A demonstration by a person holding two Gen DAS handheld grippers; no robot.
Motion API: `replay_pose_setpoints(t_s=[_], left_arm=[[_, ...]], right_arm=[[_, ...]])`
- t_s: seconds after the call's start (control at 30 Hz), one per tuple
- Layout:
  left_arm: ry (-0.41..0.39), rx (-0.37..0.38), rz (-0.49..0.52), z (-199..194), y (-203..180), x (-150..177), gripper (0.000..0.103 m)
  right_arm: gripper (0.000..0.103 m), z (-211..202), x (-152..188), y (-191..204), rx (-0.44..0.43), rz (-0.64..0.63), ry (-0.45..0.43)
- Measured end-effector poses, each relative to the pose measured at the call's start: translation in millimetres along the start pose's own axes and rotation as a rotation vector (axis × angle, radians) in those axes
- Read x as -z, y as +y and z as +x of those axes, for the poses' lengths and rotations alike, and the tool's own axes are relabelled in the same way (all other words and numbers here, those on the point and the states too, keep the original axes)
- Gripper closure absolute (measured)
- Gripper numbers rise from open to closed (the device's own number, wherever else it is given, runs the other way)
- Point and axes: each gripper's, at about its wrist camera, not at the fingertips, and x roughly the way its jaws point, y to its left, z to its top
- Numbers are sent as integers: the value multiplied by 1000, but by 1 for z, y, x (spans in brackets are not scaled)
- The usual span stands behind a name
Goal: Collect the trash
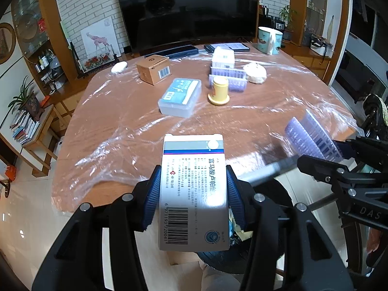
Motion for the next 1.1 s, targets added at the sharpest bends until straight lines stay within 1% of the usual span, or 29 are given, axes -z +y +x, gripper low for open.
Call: replay_pose_setpoints(t_s=[0.3, 0.63, 0.8, 1.1], left_arm=[[14, 18, 32, -10, -18, 18, 51], [53, 64, 82, -13, -38, 42, 51], [73, 85, 96, -10, -42, 51, 51], [121, 93, 129, 8, -47, 64, 51]], right_arm=[[59, -8, 21, -4, -8, -8, 22], [59, -10, 43, -4, -26, -27, 64], [59, -4, 53, -5, -32, -29, 94], [59, 15, 69, -5, -40, -34, 159]])
